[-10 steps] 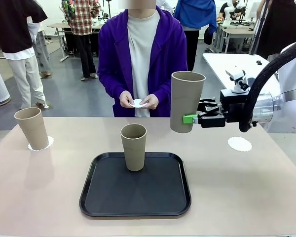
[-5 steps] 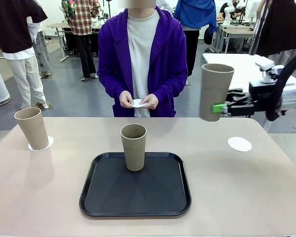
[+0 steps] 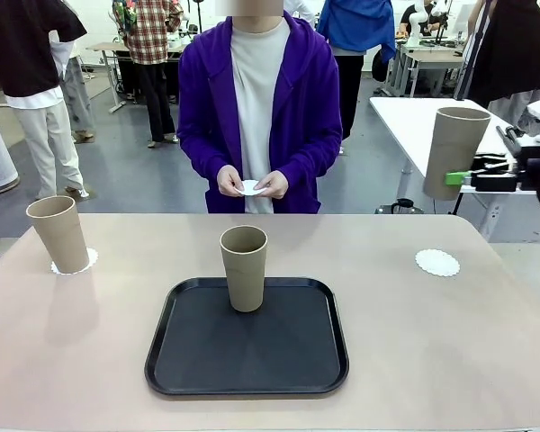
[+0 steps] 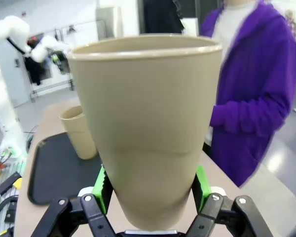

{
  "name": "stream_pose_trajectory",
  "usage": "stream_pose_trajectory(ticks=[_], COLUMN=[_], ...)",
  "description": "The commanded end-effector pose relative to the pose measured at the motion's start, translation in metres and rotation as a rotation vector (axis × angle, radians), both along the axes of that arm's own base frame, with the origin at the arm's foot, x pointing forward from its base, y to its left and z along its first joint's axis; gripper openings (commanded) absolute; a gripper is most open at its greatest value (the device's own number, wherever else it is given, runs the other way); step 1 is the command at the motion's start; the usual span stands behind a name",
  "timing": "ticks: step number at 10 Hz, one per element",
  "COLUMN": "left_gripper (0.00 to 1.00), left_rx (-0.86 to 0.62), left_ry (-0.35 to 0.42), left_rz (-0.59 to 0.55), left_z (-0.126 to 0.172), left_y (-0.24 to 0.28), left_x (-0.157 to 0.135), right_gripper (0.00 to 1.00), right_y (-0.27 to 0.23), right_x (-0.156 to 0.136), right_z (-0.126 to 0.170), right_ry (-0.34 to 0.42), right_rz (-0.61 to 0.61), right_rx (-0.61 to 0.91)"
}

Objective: Place coasters on the table and set cups on them.
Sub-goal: Take one Reusable plastic cup from the Flat Tray and place it on a coaster set by the human.

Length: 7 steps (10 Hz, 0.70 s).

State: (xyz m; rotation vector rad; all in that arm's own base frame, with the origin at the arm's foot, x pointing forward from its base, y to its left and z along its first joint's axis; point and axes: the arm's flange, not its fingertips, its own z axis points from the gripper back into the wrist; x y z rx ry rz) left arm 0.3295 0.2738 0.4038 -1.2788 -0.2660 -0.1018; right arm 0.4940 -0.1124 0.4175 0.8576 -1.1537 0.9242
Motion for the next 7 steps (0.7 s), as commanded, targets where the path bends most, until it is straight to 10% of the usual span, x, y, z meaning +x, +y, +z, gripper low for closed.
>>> stream_pose_trajectory(ticks=[1, 7], left_gripper=[1.0, 1.0], left_rx=[-0.008, -0.008], left_ry=[-0.004, -0.004], left_rz=[0.005, 0.005], left_z=[0.003, 0.003], left_y=[0.001, 0.001], left_x=[0.0, 0.0], right_gripper=[0.8, 0.8], right_y=[-0.018, -0.045], right_x=[0.007, 0.001], right_z=[0.006, 0.009], right_ry=[-0.028, -0.027], right_rz=[-0.092, -0.131], right_rx=[0.002, -0.003])
